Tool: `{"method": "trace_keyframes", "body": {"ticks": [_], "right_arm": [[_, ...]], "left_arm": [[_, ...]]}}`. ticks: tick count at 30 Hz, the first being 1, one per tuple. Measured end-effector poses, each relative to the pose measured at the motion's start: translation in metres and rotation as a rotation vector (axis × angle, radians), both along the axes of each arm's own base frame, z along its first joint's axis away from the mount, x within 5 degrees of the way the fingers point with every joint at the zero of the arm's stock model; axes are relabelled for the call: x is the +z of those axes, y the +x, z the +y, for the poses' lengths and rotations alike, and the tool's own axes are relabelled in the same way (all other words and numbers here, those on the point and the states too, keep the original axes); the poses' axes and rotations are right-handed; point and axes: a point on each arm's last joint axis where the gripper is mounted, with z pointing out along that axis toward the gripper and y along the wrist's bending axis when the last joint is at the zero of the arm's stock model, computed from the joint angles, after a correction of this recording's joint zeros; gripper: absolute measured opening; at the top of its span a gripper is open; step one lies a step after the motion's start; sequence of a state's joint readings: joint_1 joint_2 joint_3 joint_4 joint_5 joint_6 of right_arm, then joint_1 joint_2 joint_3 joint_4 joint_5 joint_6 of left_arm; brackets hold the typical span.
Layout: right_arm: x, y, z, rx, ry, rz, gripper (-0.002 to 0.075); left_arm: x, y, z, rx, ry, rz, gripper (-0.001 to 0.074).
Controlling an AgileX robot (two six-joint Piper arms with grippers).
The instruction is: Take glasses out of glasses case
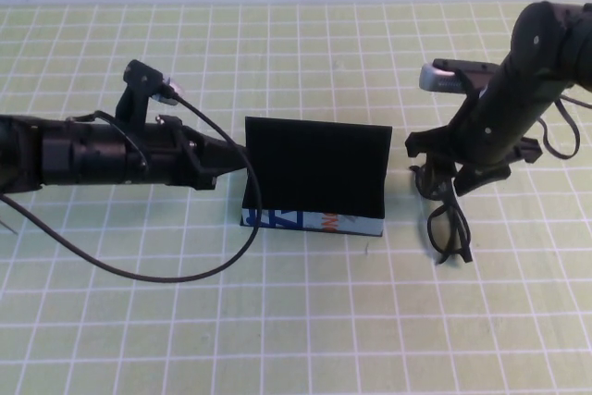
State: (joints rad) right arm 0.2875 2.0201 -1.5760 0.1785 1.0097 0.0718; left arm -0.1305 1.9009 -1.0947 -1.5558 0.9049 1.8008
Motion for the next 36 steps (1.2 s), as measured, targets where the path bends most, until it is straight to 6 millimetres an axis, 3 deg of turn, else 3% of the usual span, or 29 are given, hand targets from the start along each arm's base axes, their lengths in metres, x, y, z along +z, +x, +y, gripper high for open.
{"method": "trace_keyframes", "body": {"ticks": [5,11,13,16,21,24,28,36], "right_arm": [[0.029,-0.005,-0.002,0.039,-0.022,0.024,0.0316],[0.08,-0.031,-0.011,0.04,-0.026,-0.038,0.0185],[0.097,-0.049,-0.013,0.047,-0.02,-0.069,0.0141],[0.12,-0.091,-0.019,0.059,-0.016,-0.106,0.0085],[0.129,-0.172,-0.043,0.029,0.013,-0.2,0.0022],[0.129,-0.216,-0.059,0.011,0.044,-0.296,-0.0003],[0.127,-0.269,-0.078,-0.001,0.089,-0.429,-0.0013],[0.114,-0.345,-0.102,-0.004,0.24,-0.764,-0.0015]], "left_arm": [[0.032,-0.006,0.002,0.038,-0.028,-0.03,-0.0004],[0.086,-0.018,0.012,0.213,-0.039,-0.097,-0.0004],[0.103,-0.025,0.014,0.235,-0.05,-0.128,-0.0004],[0.128,-0.039,0.018,0.268,-0.077,-0.173,-0.0004],[0.165,-0.087,0.033,0.394,-0.089,-0.29,-0.0004],[0.171,-0.123,0.046,0.492,-0.077,-0.352,-0.0004],[0.16,-0.172,0.062,0.598,-0.062,-0.407,-0.0004],[0.108,-0.252,0.085,0.741,-0.076,-0.475,-0.0004]]}}
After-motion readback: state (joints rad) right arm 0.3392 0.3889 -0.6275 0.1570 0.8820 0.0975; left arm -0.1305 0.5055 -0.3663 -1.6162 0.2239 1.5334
